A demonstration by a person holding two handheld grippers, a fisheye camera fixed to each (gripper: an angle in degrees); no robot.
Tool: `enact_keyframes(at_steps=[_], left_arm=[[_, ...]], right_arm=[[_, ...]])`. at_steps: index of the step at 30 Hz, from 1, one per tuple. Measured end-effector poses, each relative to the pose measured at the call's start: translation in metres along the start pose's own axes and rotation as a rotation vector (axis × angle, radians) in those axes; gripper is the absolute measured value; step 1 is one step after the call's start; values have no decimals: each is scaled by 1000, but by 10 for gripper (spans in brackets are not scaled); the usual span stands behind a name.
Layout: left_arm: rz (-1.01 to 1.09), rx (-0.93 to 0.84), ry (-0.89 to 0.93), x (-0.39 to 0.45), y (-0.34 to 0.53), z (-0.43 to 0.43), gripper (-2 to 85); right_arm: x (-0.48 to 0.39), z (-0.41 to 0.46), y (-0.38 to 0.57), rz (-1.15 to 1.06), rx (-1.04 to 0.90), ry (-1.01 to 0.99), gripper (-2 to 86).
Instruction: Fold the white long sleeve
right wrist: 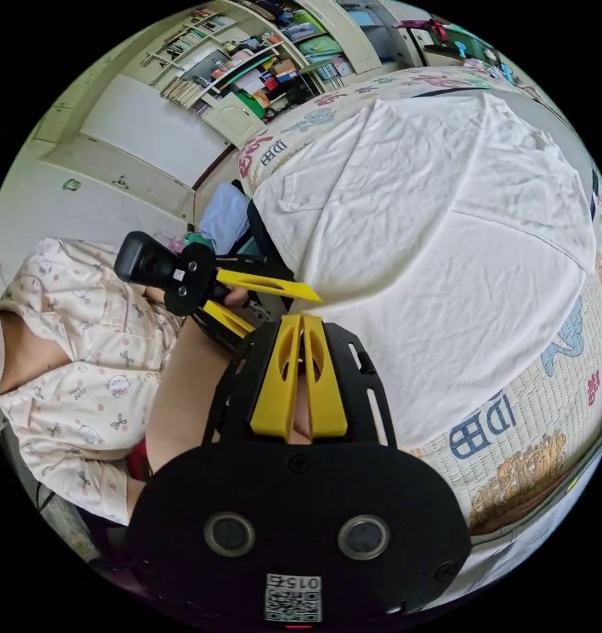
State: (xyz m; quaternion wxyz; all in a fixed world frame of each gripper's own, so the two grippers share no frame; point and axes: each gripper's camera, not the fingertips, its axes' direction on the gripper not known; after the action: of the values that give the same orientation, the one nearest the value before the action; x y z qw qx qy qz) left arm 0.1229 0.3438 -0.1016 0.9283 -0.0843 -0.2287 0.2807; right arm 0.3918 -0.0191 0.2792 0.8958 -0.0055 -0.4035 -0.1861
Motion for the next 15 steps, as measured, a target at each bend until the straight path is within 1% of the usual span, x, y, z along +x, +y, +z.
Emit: enact_keyframes(at_steps=[5,7,9,11,13,15], left_arm=[[-127,62,-11,-24,-10,-31,131],[-168,96,-1,-35,-10,-43,105],[-192,118,13,-50,-11,-51,51],[-230,124,18,-64,-10,-54,19],[-265,155,24,-80,-9,-65,4],[-332,254,-41,-107,-5,-98,-3]], right_arm=[[-5,-2,7,-24,54,24,0],[-3,9,14,-24,47,33,2],[1,30,27,-28,38,27,8],[2,46,42,-47,51,37,19],[5,59,60,-52,78,65,36],[6,71,83,-58,145,91,52]])
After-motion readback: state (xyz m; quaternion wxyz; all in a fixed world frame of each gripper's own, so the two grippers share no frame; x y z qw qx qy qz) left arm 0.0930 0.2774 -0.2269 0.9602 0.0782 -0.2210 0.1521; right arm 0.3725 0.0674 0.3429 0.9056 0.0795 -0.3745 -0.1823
